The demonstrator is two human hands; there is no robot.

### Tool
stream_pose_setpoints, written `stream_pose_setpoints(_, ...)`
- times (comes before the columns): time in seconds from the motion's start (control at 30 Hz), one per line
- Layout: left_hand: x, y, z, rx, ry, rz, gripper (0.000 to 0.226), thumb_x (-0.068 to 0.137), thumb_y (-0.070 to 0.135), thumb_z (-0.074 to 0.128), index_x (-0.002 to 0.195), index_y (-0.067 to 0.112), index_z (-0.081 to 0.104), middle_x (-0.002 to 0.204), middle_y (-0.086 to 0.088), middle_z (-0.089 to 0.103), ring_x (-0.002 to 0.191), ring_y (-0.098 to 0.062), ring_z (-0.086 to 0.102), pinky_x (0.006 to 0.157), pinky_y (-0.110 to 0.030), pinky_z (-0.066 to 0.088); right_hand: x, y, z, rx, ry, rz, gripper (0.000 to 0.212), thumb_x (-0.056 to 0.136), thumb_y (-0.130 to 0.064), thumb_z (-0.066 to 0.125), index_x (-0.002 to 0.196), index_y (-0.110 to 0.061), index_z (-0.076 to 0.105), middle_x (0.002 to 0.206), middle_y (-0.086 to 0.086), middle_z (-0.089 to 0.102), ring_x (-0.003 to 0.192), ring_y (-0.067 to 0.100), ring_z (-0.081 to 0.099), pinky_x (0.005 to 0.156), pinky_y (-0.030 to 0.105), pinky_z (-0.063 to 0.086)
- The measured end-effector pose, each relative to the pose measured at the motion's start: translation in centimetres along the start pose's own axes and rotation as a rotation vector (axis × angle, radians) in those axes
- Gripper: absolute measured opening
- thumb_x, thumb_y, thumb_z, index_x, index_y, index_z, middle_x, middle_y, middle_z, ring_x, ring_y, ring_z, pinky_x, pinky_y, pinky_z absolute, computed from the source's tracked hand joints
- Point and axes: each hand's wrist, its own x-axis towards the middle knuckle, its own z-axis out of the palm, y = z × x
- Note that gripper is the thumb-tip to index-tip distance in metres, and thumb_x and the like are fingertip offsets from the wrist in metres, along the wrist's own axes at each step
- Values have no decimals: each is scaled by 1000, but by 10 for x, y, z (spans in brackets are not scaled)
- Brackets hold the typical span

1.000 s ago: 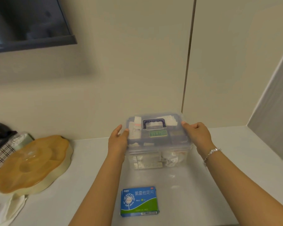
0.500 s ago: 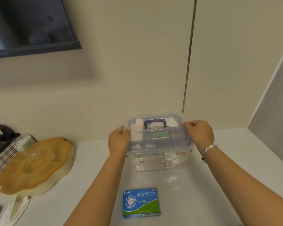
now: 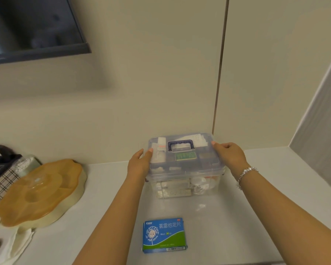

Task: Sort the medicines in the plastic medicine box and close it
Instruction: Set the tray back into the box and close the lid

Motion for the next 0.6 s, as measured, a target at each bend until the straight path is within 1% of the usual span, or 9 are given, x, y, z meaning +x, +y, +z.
stream_pose_setpoints(0.07, -2, 0, -2, -68, -99, -118, 45, 86, 55, 50, 117, 23, 55, 123, -4, 60, 86, -20, 61, 58, -28, 46, -6, -1, -4, 124, -142, 131, 51, 80, -55, 55, 95, -7, 66, 88, 9, 65, 66, 24, 59, 51, 29, 48)
stream_pose_setpoints(0.1, -3, 0, -3, -109, -121, -161, 49, 83, 57, 52, 117, 22, 54, 122, -5, 61, 87, -21, 61, 58, -29, 48, -9, 0, -8, 178, -209, 191, 54, 78, -58, 56, 95, -7, 66, 89, 9, 67, 70, 24, 61, 51, 28, 49)
stream_pose_setpoints(0.13, -3, -1, -4, -152, -124, -180, 57, 81, 58, 55, 124, 20, 51, 126, -6, 59, 94, -23, 62, 62, -32, 51, -11, 1, -10, 209, -257, 220, 54, 77, -59, 56, 94, -9, 66, 89, 9, 69, 73, 24, 63, 51, 28, 50)
stream_pose_setpoints(0.2, 0, -3, -2, -132, -14, -118, 75, 78, 54, 62, 138, 14, 39, 140, -8, 48, 114, -29, 55, 85, -41, 52, -10, 2, -11, 224, -258, 201, 53, 77, -58, 58, 92, -7, 65, 89, 11, 69, 74, 24, 64, 54, 28, 51)
stream_pose_setpoints(0.27, -1, -3, 1, -59, 154, 5, 71, 77, 48, 67, 132, 10, 45, 136, -11, 51, 119, -33, 52, 94, -42, 47, -6, 0, -8, 171, -146, 141, 50, 79, -52, 60, 90, -4, 63, 88, 14, 66, 73, 27, 62, 60, 31, 52)
stream_pose_setpoints(0.33, -3, -3, 3, -42, 194, 100, 32, 78, 44, 66, 89, 14, 66, 93, -8, 68, 93, -33, 61, 77, -37, 50, -3, -4, -4, 57, -55, 73, 46, 82, -48, 56, 78, -2, 61, 80, 15, 61, 64, 26, 57, 59, 32, 47)
stream_pose_setpoints(0.4, -5, -3, 4, -51, 175, 129, 30, 81, 41, 65, 60, 21, 57, 66, -3, 60, 72, -27, 57, 68, -35, 48, -2, -5, 0, -51, -23, 19, 48, 86, -47, 50, 74, -2, 61, 74, 14, 58, 55, 22, 50, 55, 30, 42)
stream_pose_setpoints(0.5, -4, -4, 3, -25, 184, 188, 24, 84, 37, 62, 65, 23, 58, 62, 2, 57, 65, -21, 54, 67, -34, 47, 0, -3, 3, -161, 1, -50, 49, 90, -45, 42, 81, -2, 65, 72, 12, 59, 54, 19, 48, 53, 29, 40)
stream_pose_setpoints(0.6, -3, -4, 3, 83, 201, 296, 37, 87, 31, 58, 56, 13, 50, 52, -1, 46, 56, -21, 40, 51, -28, 32, 1, -4, 5, -285, 34, -122, 47, 93, -41, 39, 87, -4, 67, 78, 12, 64, 63, 24, 53, 60, 29, 41)
